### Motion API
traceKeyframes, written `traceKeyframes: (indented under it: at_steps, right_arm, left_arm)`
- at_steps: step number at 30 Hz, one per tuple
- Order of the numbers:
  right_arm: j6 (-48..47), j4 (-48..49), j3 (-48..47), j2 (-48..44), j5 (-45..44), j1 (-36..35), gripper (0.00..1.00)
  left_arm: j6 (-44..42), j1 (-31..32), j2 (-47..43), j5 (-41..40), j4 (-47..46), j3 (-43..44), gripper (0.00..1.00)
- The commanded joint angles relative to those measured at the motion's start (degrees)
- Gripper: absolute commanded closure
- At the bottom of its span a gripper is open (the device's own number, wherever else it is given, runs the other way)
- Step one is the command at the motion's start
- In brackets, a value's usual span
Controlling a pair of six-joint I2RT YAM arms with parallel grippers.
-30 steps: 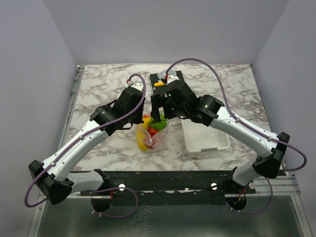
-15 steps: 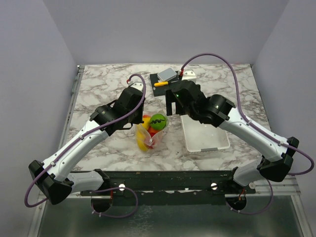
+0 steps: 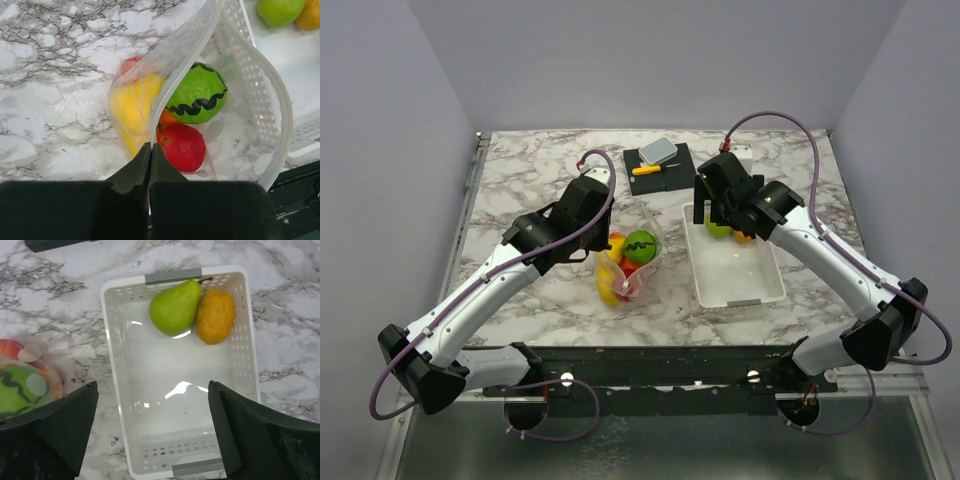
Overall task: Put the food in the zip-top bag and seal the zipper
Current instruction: Pick up the fake fruit from the bin.
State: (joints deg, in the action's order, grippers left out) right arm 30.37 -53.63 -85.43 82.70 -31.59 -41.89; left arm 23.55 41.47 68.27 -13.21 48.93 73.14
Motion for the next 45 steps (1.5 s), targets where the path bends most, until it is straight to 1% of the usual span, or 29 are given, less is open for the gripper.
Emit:
traceKeyframes:
  at_steps: [1, 7, 15, 25, 34, 45]
  right_arm:
    - [-1.59, 3.18, 2.99, 0.07, 3.61, 3.70, 0.01]
    - [-2.76, 7.92, 7.16, 1.58, 8.65, 9.07, 0.00]
    - [-3.17, 11.16, 9.03, 6.25, 12.31, 13.75, 0.00]
    - [-3.47, 15.45, 9.38, 12.63, 14.32, 16.39, 0.00]
    - [-3.39, 16.89, 6.37, 18.62, 14.86, 17.97, 0.00]
    - [-3.72, 20.42, 6.19, 23.20, 15.00, 19.10, 0.00]
  left_arm:
    - [0.16, -0.17, -0.25, 0.56, -0.50, -0.37, 1.00]
    - [-0.20, -0.17, 0.00, 0.62, -0.46, -0.20, 1.00]
    - [-0.40, -0.17, 0.27, 0.73, -0.32, 0.11, 1.00]
    - [-0.83, -0.21, 0.46, 0.65, -0.36, 0.16, 1.00]
    - [-0.77, -0.17, 0.52, 0.47, -0.43, -0.28, 1.00]
    - [-1.36, -0.24, 1.12, 0.12, -0.49, -0.20, 1.00]
